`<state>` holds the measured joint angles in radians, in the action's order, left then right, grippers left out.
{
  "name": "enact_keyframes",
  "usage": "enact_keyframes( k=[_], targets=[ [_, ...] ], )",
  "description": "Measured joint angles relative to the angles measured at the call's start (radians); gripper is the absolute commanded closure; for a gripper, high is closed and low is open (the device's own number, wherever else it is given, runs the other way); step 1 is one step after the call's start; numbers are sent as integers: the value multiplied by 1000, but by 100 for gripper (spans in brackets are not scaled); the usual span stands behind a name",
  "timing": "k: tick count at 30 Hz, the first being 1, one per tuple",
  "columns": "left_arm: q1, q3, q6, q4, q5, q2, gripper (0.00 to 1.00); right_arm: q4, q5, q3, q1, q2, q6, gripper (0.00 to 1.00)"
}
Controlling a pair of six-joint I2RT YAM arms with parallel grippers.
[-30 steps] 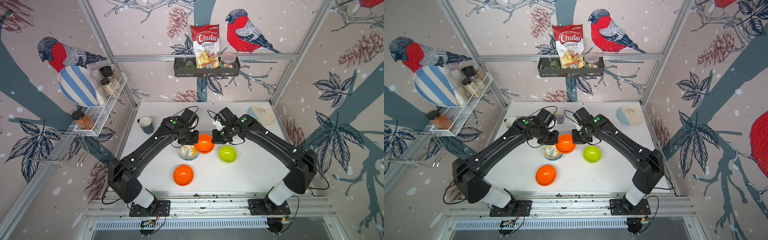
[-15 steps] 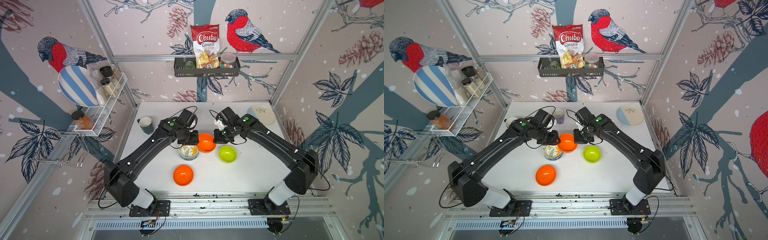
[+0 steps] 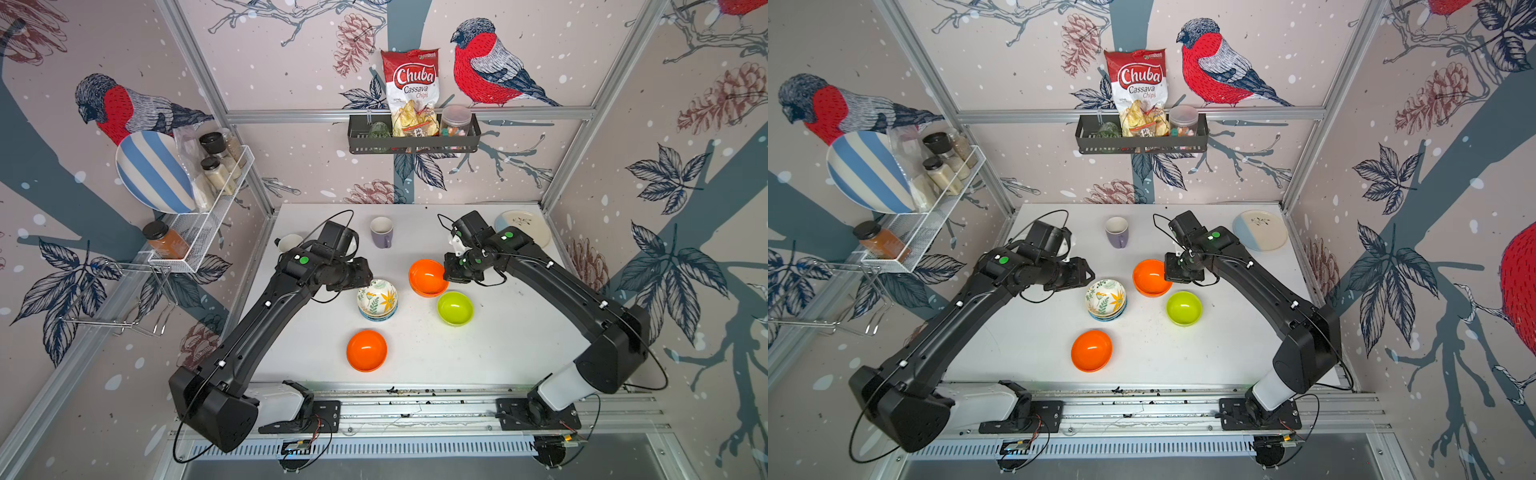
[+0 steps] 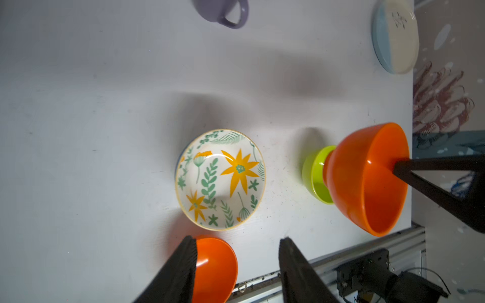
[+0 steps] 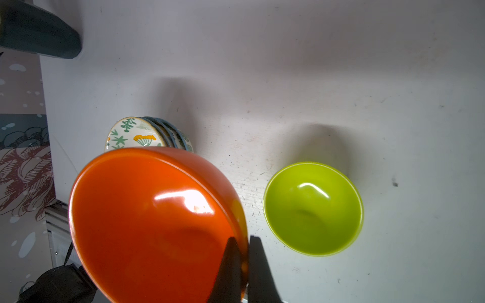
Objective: Stack the bowls
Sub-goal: Place the bowl on the bowl.
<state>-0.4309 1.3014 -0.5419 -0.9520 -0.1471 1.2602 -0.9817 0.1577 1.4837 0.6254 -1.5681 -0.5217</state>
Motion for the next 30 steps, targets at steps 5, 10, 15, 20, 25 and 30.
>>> enact_keyframes(
  k=[5, 10, 15, 20, 25, 30],
  targets=[
    [95, -113, 13, 4, 21, -76, 48, -2, -39, -71, -31, 37, 2, 100],
    [128, -211, 18, 22, 20, -122, 48, 2, -78, -150, -63, 75, 3, 100],
    [134, -264, 18, 28, 24, -148, 48, 24, -77, -249, -105, 114, 3, 100],
    [138, -288, 18, 29, 27, -157, 48, 69, -68, -330, -145, 139, 3, 100],
    [138, -301, 18, 35, 27, -160, 48, 120, -42, -378, -155, 142, 3, 100],
    [138, -317, 18, 52, 27, -157, 48, 156, -26, -417, -156, 143, 3, 100]
  ],
)
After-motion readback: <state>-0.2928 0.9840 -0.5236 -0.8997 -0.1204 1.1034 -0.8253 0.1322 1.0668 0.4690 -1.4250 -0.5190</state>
